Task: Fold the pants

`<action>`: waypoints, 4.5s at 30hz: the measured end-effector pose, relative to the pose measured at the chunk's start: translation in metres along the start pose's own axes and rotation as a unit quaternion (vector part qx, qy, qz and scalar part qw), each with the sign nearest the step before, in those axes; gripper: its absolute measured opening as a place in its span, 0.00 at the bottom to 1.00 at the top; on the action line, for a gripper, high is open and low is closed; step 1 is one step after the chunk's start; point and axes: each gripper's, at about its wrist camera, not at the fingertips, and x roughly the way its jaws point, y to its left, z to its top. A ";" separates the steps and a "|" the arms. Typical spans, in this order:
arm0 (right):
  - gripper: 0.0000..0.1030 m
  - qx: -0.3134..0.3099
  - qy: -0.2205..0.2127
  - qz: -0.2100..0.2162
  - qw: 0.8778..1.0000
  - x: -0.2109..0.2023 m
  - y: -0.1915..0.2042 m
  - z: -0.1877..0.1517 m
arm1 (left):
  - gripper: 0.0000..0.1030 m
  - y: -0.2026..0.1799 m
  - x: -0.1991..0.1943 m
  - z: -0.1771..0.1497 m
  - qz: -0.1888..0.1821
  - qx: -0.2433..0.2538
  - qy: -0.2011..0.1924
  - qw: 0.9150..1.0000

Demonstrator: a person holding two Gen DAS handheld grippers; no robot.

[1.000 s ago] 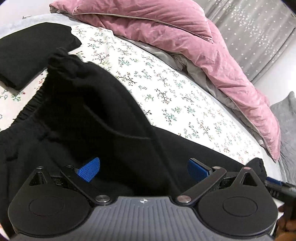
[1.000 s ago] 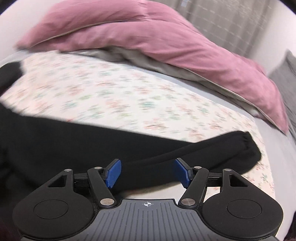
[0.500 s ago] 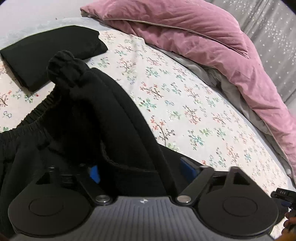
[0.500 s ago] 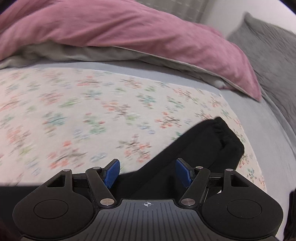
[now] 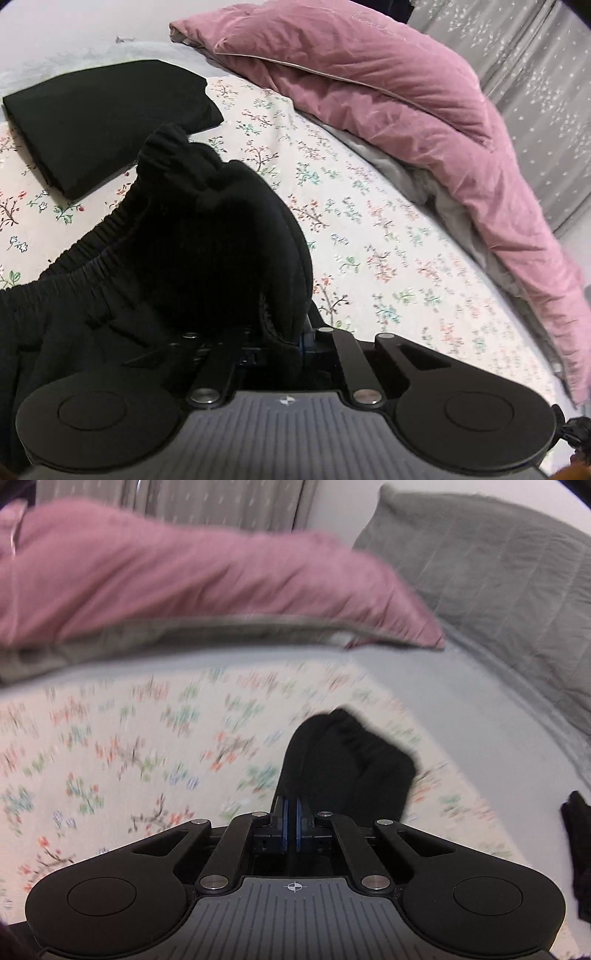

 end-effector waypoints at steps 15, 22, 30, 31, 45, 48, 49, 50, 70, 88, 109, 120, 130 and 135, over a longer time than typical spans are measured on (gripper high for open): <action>0.01 0.041 -0.106 0.079 0.990 -0.184 -0.134 -0.069 | 0.31 0.051 -0.079 -0.012 -0.091 0.045 0.045 0.994; 0.01 0.052 -0.076 0.112 0.989 -0.206 -0.164 -0.156 | 0.31 0.103 -0.091 -0.052 -0.096 0.063 0.087 0.989; 0.04 0.013 -0.027 0.111 0.993 -0.188 -0.166 -0.247 | 0.41 0.143 -0.077 -0.087 -0.117 0.087 0.107 0.983; 0.08 0.016 -0.020 0.113 0.993 -0.184 -0.168 -0.258 | 0.44 0.145 -0.081 -0.087 -0.125 0.090 0.094 0.983; 0.86 -0.010 -0.073 0.134 0.988 -0.191 -0.173 -0.252 | 0.95 0.144 -0.097 -0.077 -0.121 0.081 -0.015 0.989; 0.86 -0.047 -0.086 0.113 0.989 -0.184 -0.167 -0.236 | 0.94 0.143 -0.097 -0.077 -0.115 0.087 -0.018 0.989; 0.86 -0.059 -0.092 0.101 0.989 -0.180 -0.165 -0.230 | 0.93 0.144 -0.097 -0.076 -0.114 0.088 -0.018 0.989; 0.83 -0.071 -0.096 0.090 0.989 -0.174 -0.162 -0.225 | 0.89 0.143 -0.096 -0.076 -0.112 0.090 -0.018 0.989; 0.04 0.134 -0.005 0.062 0.989 -0.130 -0.270 -0.217 | 0.31 0.137 -0.093 -0.072 -0.035 0.111 -0.003 0.993; 0.33 0.360 0.008 0.229 0.904 -0.086 -0.343 -0.240 | 0.31 0.124 -0.085 -0.083 -0.002 0.144 -0.014 0.989; 0.15 0.060 0.035 0.013 0.998 -0.136 -0.289 -0.240 | 0.67 0.125 -0.093 -0.081 0.064 0.180 0.043 0.981; 0.78 0.041 -0.052 0.007 0.998 -0.190 -0.271 -0.209 | 1.00 0.080 -0.157 -0.105 0.024 0.199 0.032 0.979; 0.93 -0.020 -0.089 0.164 0.982 -0.213 -0.202 -0.172 | 1.00 0.002 -0.155 -0.120 -0.075 0.301 0.021 0.950; 0.97 -0.061 -0.090 0.220 0.969 -0.208 -0.161 -0.157 | 1.00 -0.020 -0.125 -0.113 -0.101 0.331 0.038 0.938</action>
